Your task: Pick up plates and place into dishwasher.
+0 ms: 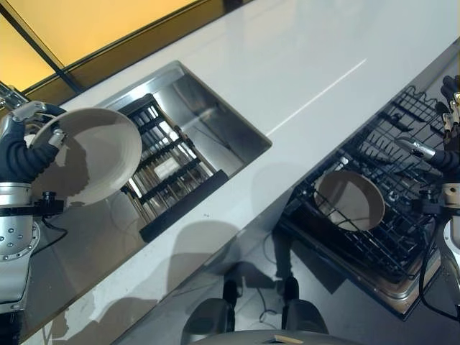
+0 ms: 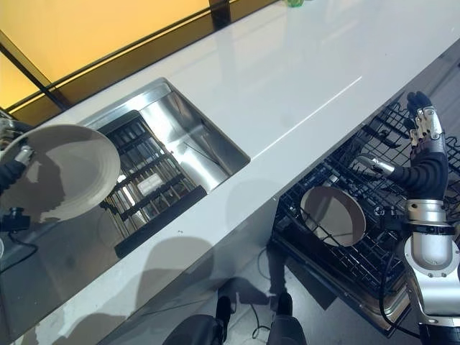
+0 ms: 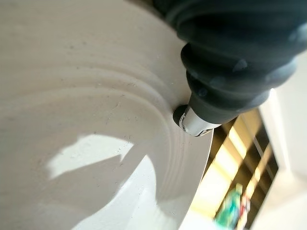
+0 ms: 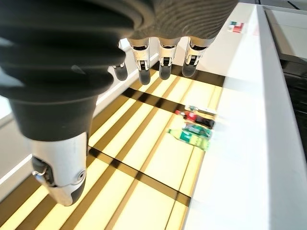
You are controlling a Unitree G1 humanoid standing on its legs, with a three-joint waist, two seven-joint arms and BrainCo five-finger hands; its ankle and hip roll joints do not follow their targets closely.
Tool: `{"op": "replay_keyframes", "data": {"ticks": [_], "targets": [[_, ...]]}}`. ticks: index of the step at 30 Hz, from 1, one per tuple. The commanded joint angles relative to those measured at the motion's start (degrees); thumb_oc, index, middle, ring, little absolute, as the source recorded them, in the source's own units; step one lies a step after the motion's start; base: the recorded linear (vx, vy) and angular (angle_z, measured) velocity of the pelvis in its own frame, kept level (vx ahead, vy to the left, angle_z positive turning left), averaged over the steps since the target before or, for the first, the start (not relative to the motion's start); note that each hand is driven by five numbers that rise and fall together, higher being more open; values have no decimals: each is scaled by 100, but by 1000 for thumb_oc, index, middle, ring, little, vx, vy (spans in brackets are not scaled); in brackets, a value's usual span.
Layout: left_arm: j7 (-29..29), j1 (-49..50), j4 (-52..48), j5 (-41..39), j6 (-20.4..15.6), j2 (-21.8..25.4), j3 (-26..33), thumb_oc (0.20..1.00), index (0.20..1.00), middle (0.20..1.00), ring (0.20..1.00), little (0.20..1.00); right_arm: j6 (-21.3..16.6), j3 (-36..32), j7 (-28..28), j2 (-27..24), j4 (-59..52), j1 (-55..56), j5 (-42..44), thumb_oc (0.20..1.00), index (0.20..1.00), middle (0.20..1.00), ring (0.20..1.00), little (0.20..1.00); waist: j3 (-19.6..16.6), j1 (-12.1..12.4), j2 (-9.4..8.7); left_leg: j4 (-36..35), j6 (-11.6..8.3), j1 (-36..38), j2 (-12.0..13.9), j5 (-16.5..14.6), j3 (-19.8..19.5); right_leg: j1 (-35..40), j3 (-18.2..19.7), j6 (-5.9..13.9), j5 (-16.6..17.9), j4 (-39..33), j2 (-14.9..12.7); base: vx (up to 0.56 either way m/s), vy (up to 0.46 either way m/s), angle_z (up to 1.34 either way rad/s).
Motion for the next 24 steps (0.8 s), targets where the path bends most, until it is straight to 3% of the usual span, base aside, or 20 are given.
{"op": "replay_keyframes", "data": {"ticks": [1, 9, 17, 24], "targets": [[652, -315, -245, -20, -496, 137, 285, 200, 200, 200, 200, 200, -580, -193, -166, -37, -548, -131, -187, 1000, 1000, 1000, 1000, 1000, -384, 6, -183, -280, -36, -106, -56, 186, -58, 222, -211, -21, -684, 405, 118, -52, -77, 3], [951, -877, -321, 14, -597, -51, -318, 200, 200, 200, 200, 200, -1037, 265, -368, 44, -763, -690, -267, 1000, 1000, 1000, 1000, 1000, -693, 23, -295, -538, -87, 172, 28, 208, -102, 486, -211, -11, -637, 184, 210, -57, -67, 2], [969, -1645, -338, -427, -758, -324, -1233, 200, 200, 200, 200, 200, -618, 1343, 191, 154, -910, -1827, 93, 1000, 1000, 1000, 1000, 1000, -963, 116, -382, -717, -105, 422, 49, 266, -226, 770, -284, -60, -664, 107, 313, -78, -54, 5], [607, -2327, -344, -426, -892, -661, -2233, 200, 200, 200, 200, 200, -254, 2410, 708, 599, -856, -2677, 314, 1000, 1000, 1000, 1000, 1000, -1171, 231, -428, -852, -99, 506, 21, 411, -391, 940, -373, -105, -588, 9, 386, -56, -35, 13]]}}
